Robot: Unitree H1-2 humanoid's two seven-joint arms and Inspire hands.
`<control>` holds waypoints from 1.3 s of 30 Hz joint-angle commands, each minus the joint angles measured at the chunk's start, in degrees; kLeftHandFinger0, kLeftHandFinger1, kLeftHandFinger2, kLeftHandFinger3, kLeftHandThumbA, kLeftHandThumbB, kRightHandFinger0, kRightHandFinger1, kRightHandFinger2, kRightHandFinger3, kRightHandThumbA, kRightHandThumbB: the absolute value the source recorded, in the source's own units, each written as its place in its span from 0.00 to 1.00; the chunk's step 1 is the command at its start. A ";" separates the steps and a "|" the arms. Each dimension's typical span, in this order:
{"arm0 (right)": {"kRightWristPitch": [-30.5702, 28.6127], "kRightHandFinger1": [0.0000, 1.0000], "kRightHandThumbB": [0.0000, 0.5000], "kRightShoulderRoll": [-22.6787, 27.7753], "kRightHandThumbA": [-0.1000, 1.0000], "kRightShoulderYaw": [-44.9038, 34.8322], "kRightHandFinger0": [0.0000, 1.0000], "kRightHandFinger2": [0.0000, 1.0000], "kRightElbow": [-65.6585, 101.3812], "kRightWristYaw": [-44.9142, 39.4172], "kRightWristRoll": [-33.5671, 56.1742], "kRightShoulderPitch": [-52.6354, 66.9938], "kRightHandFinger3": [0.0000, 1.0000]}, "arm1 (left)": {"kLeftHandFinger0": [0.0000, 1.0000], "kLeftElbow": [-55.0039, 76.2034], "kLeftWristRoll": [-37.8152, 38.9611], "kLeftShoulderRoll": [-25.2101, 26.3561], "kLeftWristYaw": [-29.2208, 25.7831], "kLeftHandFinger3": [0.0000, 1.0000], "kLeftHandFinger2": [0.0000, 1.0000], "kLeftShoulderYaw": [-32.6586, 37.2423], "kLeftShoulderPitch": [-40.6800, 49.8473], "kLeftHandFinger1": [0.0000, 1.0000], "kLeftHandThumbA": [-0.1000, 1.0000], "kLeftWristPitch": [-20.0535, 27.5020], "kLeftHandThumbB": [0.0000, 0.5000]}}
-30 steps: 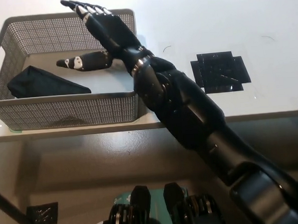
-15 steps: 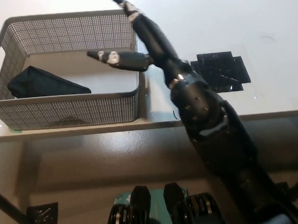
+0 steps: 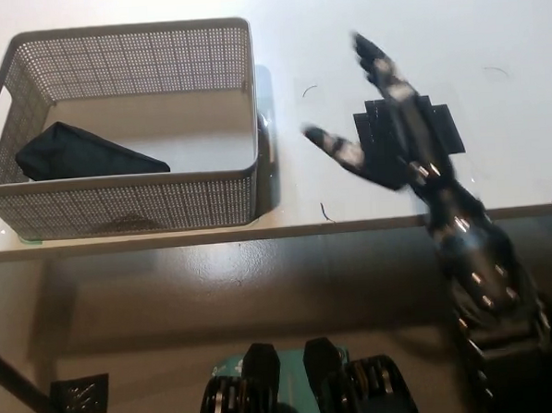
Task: Use the right hand to pick up the pencil case on the right hand side and put it into a grey container on the left side
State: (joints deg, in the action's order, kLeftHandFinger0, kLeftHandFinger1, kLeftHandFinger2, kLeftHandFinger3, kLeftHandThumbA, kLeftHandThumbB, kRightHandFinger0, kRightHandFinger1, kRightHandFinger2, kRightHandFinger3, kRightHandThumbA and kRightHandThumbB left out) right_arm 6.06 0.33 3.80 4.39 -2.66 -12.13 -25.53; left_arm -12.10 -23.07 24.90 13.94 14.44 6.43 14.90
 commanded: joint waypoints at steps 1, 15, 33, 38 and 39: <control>-5.01 1.00 0.81 5.08 1.00 -12.90 1.00 1.00 16.80 -7.58 34.18 16.68 1.00 | 1.00 -0.69 2.08 1.52 -1.31 1.00 1.00 -2.15 2.55 1.00 1.00 0.84 0.71; -13.28 1.00 0.71 7.35 1.00 -15.60 1.00 1.00 0.69 -15.38 35.58 31.07 1.00 | 1.00 -5.02 2.97 -0.44 -5.75 1.00 1.00 -5.02 0.40 1.00 1.00 2.71 0.78; -19.15 1.00 0.57 8.56 1.00 -15.46 1.00 1.00 -26.73 -19.90 31.64 29.40 1.00 | 1.00 -5.79 12.94 -3.40 -7.65 1.00 1.00 -18.25 0.66 1.00 1.00 8.80 0.83; -21.30 1.00 0.57 8.40 1.00 -15.89 1.00 1.00 -32.92 -21.78 32.50 26.74 1.00 | 1.00 -8.16 17.74 -3.18 -5.64 1.00 1.00 -21.36 0.26 1.00 1.00 11.06 0.86; -22.16 1.00 0.55 8.46 1.00 -15.92 1.00 1.00 -34.53 -22.34 32.59 26.19 1.00 | 1.00 -9.24 18.70 -3.13 -4.94 1.00 1.00 -21.83 -0.20 1.00 1.00 11.39 0.79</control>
State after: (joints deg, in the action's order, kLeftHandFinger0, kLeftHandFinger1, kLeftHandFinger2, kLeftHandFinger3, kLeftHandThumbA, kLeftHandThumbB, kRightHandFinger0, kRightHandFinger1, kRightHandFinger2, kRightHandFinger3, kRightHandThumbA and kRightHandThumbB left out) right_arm -7.55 7.58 -11.07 -26.27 -19.04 15.63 3.73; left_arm -19.57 -12.06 20.82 10.05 -4.53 6.66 19.85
